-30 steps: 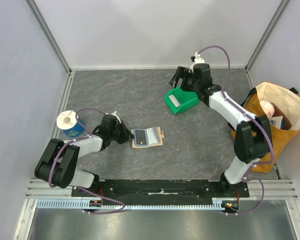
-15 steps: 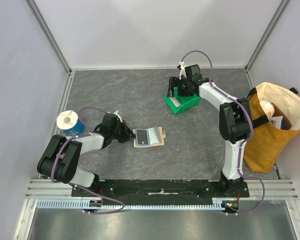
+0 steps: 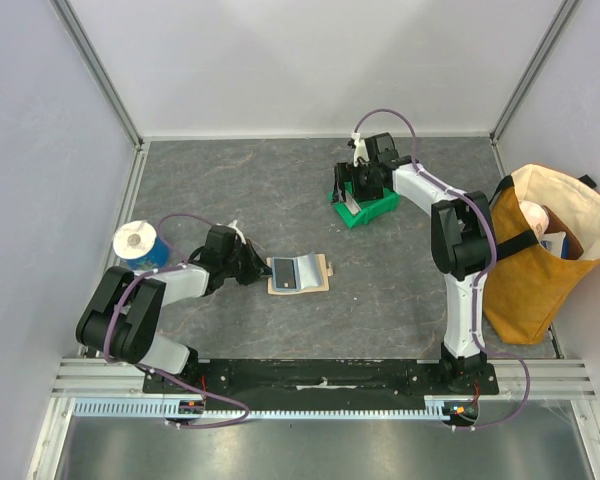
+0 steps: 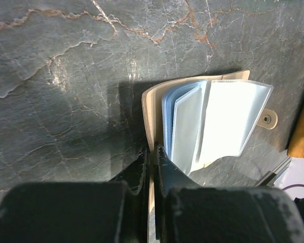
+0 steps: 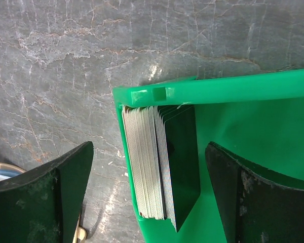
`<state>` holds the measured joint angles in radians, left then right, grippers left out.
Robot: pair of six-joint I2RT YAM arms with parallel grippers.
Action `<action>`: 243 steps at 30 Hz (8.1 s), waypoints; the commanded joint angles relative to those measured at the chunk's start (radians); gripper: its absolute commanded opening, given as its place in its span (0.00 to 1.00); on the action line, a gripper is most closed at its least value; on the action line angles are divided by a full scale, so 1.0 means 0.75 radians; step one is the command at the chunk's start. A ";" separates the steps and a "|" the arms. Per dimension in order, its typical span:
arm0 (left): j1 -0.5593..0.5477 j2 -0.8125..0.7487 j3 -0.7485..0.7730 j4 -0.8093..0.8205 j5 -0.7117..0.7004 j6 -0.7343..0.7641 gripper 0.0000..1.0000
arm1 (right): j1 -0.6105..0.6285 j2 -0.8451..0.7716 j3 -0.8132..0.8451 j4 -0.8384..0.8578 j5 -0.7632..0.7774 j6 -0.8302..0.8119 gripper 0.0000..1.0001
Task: Put the credit cards into the card holder
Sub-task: Pick up the credit card from the storage box.
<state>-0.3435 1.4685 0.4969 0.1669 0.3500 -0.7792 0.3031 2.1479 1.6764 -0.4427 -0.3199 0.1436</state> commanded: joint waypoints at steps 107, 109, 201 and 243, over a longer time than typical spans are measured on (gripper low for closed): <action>0.002 0.055 0.041 0.045 0.041 0.049 0.02 | -0.005 -0.076 0.107 -0.117 -0.349 -0.044 0.27; 0.002 0.055 0.037 0.049 0.043 0.049 0.02 | -0.007 -0.076 0.111 -0.117 -0.347 -0.042 0.25; 0.002 -0.015 0.017 0.054 0.102 0.067 0.02 | 0.269 -0.957 -0.715 -0.165 0.337 0.058 0.00; 0.004 -0.048 -0.014 0.051 0.133 0.055 0.02 | 0.434 -1.009 -0.990 0.181 0.339 0.254 0.00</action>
<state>-0.3435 1.4723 0.4995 0.1879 0.4038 -0.7574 0.6159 1.5177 0.9230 -0.3809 0.0334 0.2470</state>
